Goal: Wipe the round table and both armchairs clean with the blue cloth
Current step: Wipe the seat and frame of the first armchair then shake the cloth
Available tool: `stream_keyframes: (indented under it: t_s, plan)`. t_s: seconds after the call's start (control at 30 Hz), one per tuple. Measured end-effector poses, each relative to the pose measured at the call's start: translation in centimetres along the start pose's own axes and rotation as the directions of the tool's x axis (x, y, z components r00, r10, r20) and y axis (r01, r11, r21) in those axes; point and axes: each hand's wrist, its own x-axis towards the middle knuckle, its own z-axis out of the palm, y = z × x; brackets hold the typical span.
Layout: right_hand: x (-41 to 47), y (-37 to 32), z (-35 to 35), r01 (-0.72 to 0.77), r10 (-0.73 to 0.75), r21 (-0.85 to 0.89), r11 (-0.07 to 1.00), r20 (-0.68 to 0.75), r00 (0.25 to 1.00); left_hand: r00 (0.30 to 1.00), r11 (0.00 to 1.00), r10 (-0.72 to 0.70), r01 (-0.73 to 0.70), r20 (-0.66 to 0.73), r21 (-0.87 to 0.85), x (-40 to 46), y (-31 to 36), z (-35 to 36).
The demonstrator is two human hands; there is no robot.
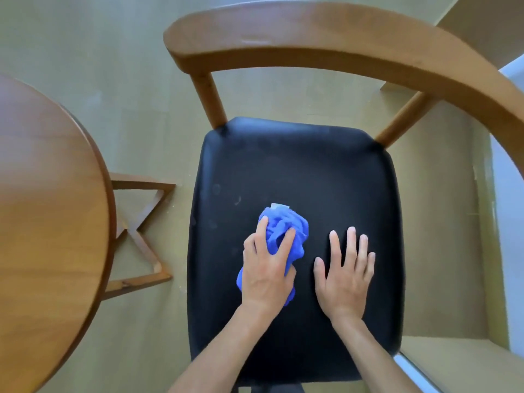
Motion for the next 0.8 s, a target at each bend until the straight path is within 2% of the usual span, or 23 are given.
stream_keyframes:
  t_s: [0.07,0.17,0.27,0.33,0.47,0.57,0.63,0.7,0.8]
  plan:
    - [-0.1,0.1,0.4,0.003,-0.003,-0.005,1.0,-0.019,1.0,0.997,0.997,0.061,-0.059,-0.047,0.054,4.5,1.1,0.0]
    - [-0.1,0.4,0.5,0.019,-0.019,0.01,1.0,-0.048,0.999,0.999,0.993,0.023,-0.018,-0.041,0.121,9.7,1.5,-0.1]
    - [-0.2,0.5,0.7,0.016,-0.015,0.03,0.999,-0.054,0.998,0.997,0.992,0.065,-0.059,-0.051,0.115,10.3,-1.6,-1.6]
    - [-0.1,0.5,0.7,0.017,-0.016,0.027,0.999,-0.058,0.998,0.996,0.994,0.035,-0.026,-0.082,0.109,10.2,-4.4,-2.9]
    - [-0.1,0.4,0.5,0.005,-0.003,0.038,0.999,-0.042,0.999,0.983,0.998,-0.059,0.063,-0.171,0.018,5.1,-7.9,-3.7]
    - [0.0,0.3,0.2,-0.007,0.008,0.052,0.999,-0.03,1.0,0.986,0.995,-0.1,0.096,-0.135,-0.037,-2.8,-8.4,-2.9]
    - [-0.1,0.2,0.2,-0.012,0.013,0.057,0.998,-0.018,1.0,0.984,0.987,-0.151,0.144,-0.099,-0.072,-4.2,-8.5,-3.0]
    - [-0.2,0.2,0.3,-0.018,0.019,0.065,0.998,-0.009,1.0,0.98,0.985,-0.16,0.152,-0.117,-0.076,-0.6,-8.6,-3.4]
    - [-0.1,0.4,0.6,-0.018,0.019,0.068,0.998,-0.015,1.0,0.938,0.958,-0.282,0.288,-0.199,0.003,10.2,-8.8,-5.3]
